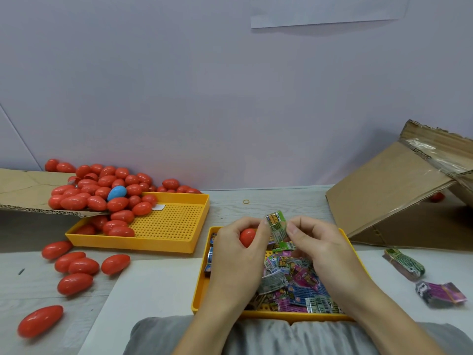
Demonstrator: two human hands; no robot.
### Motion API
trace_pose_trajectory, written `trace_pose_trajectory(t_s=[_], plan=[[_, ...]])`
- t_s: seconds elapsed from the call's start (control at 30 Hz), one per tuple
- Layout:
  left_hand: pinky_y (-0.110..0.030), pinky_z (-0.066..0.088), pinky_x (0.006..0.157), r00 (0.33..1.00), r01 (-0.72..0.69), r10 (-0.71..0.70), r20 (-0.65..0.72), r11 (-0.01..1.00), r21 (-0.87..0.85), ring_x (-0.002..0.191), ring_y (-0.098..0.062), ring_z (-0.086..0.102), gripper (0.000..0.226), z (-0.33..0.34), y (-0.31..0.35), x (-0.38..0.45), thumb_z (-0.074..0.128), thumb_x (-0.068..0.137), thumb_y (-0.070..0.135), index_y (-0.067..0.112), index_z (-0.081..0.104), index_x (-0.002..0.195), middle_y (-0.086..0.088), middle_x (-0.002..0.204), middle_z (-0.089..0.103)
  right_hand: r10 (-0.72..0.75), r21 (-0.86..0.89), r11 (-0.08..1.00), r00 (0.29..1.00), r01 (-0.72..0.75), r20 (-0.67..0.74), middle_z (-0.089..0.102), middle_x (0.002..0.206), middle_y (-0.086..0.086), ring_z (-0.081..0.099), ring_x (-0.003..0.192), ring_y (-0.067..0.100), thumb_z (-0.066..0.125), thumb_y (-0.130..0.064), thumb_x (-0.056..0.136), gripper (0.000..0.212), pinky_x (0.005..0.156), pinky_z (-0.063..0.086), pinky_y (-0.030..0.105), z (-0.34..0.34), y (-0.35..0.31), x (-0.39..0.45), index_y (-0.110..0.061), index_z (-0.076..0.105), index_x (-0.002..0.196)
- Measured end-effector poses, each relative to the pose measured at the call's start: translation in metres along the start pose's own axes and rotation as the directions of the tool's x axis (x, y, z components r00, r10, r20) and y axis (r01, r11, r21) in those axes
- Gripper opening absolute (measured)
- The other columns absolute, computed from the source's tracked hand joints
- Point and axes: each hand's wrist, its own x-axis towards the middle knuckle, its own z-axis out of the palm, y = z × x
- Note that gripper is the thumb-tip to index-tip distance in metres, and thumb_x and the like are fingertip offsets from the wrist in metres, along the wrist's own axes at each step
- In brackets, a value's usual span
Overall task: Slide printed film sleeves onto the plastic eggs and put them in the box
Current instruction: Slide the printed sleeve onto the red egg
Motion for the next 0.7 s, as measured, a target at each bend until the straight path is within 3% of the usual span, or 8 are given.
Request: trace_pose_trajectory(t_s=[0.17, 0.27, 0.37, 0.43, 0.53, 0.63, 0.7], plan=[[-0.011, 0.044, 0.061, 0.996, -0.074, 0.077, -0.045, 0.995, 0.068, 0.063, 0.0, 0.059, 0.02, 0.0005, -0.0028, 0.0016, 0.069, 0.091, 0.019, 0.03, 0.069, 0.073, 0.021, 0.066, 0.063, 0.018, -0.019, 1.0, 1.0, -0.018, 0.01, 0.064, 0.078, 0.001, 0.057, 0.08, 0.012, 0.052, -0.019, 0.1, 0.026, 0.078, 0.047, 0.037, 0.0004, -0.0003, -0.0002, -0.02, 0.072, 0.083], [-0.008, 0.043, 0.06, 0.989, -0.129, 0.137, -0.052, 0.982, 0.137, 0.065, 0.0, 0.059, 0.025, 0.0011, -0.0038, 0.0003, 0.069, 0.091, 0.017, 0.033, 0.066, 0.071, 0.022, 0.067, 0.063, 0.076, -0.027, 0.997, 0.996, -0.077, -0.042, 0.066, 0.073, -0.002, 0.062, 0.08, 0.013, 0.05, -0.023, 0.1, 0.035, 0.077, 0.049, 0.039, 0.0005, 0.0004, 0.0006, -0.018, 0.072, 0.072], [-0.008, 0.04, 0.058, 0.98, -0.183, 0.194, -0.039, 0.964, 0.19, 0.061, -0.002, 0.057, 0.025, 0.0015, -0.004, -0.0013, 0.069, 0.091, 0.015, 0.031, 0.065, 0.072, 0.017, 0.067, 0.063, 0.123, -0.003, 0.992, 0.99, -0.124, -0.064, 0.063, 0.074, 0.015, 0.06, 0.076, 0.027, 0.053, -0.05, 0.095, 0.054, 0.07, 0.047, 0.043, 0.0001, -0.0016, 0.0001, -0.004, 0.066, 0.071], [-0.007, 0.04, 0.058, 0.971, -0.226, 0.238, -0.025, 0.947, 0.226, 0.063, -0.002, 0.059, 0.024, 0.0014, -0.0039, -0.0017, 0.069, 0.091, 0.016, 0.032, 0.064, 0.074, 0.016, 0.071, 0.064, 0.083, -0.025, 0.996, 0.996, -0.084, -0.036, 0.051, 0.07, 0.015, 0.049, 0.068, 0.026, 0.055, -0.065, 0.086, 0.073, 0.066, 0.039, 0.041, 0.0002, -0.0049, -0.0014, 0.007, 0.056, 0.072], [-0.008, 0.041, 0.061, 0.956, -0.283, 0.293, 0.005, 0.918, 0.28, 0.068, -0.001, 0.061, 0.018, 0.0016, -0.0037, -0.002, 0.07, 0.091, 0.018, 0.029, 0.068, 0.077, 0.017, 0.068, 0.064, -0.001, -0.06, 0.998, 1.0, 0.0, -0.019, 0.043, 0.068, 0.014, 0.042, 0.067, 0.019, 0.057, -0.053, 0.091, 0.067, 0.065, 0.035, 0.035, -0.0001, -0.0064, -0.0014, 0.012, 0.053, 0.075], [-0.009, 0.041, 0.062, 0.94, -0.324, 0.34, 0.014, 0.882, 0.343, 0.071, -0.002, 0.061, 0.01, 0.003, -0.0026, -0.0029, 0.067, 0.09, 0.025, 0.025, 0.07, 0.081, 0.021, 0.067, 0.061, -0.046, -0.09, 0.995, 0.998, 0.042, -0.052, 0.051, 0.065, 0.011, 0.046, 0.063, 0.008, 0.056, -0.028, 0.098, 0.036, 0.062, 0.04, 0.025, 0.0004, -0.0037, -0.0006, -0.005, 0.068, 0.073], [-0.007, 0.041, 0.062, 0.95, -0.293, 0.313, -0.008, 0.898, 0.328, 0.07, -0.001, 0.061, 0.011, 0.0028, -0.002, -0.0032, 0.069, 0.091, 0.027, 0.03, 0.067, 0.081, 0.024, 0.064, 0.059, -0.059, -0.066, 0.996, 0.996, 0.054, -0.073, 0.053, 0.06, -0.003, 0.046, 0.059, 0.004, 0.055, -0.022, 0.098, 0.034, 0.057, 0.039, 0.015, 0.0012, -0.0041, -0.0014, -0.015, 0.069, 0.068]])
